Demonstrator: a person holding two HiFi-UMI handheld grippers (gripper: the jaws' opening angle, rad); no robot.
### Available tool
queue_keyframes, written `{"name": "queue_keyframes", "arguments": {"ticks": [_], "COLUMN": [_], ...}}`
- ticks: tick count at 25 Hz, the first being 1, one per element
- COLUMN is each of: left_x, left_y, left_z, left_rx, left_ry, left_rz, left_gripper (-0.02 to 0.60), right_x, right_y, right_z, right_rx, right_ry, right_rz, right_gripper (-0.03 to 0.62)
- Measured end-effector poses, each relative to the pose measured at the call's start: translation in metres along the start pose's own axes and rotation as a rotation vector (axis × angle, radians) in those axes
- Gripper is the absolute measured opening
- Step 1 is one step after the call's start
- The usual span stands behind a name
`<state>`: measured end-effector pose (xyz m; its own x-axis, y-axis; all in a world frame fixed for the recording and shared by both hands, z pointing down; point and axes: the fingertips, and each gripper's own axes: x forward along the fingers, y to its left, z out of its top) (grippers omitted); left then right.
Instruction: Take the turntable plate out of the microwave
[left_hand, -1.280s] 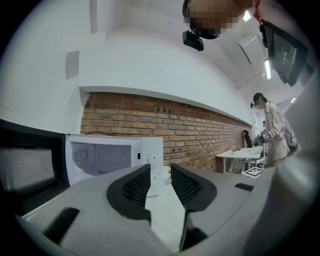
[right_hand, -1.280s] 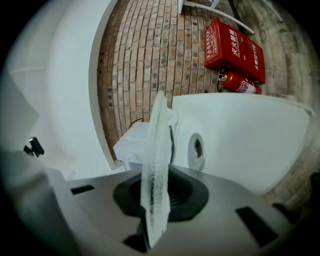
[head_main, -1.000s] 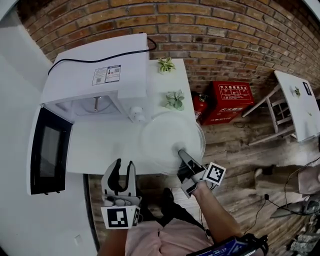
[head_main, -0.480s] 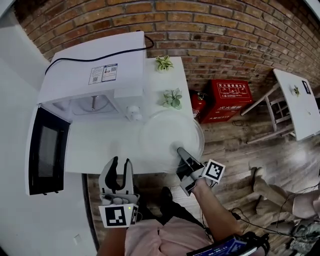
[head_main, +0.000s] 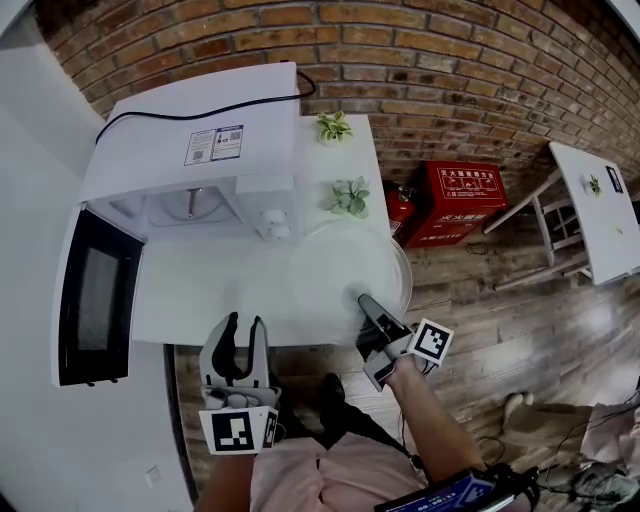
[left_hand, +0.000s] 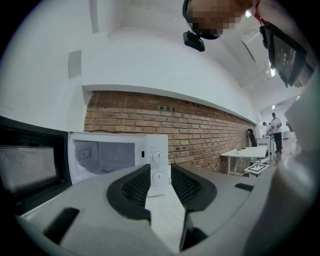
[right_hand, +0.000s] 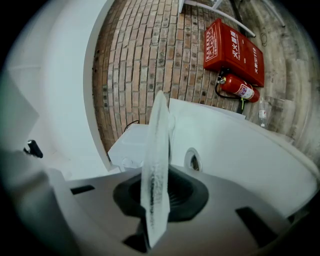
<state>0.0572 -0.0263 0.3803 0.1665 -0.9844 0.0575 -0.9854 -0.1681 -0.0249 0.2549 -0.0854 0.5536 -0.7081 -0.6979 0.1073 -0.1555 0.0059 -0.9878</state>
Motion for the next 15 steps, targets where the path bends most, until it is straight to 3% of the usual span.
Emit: {"name": "queue_keyframes", "arguments": {"ticks": [15], "left_x": [-0.0005], "left_y": [0.0008], "left_z": [-0.0008], "left_rx": [-0.012], "left_ry": [0.000], "left_rz": [-0.003], "left_gripper": [0.135], "right_x": [-0.0006], "right_y": [-0.0003], "right_z": [-0.0003], "right_rx": [-0.003], "right_ry": [-0.003], "right_rz": [-0.001], "right_gripper": [0.031]}}
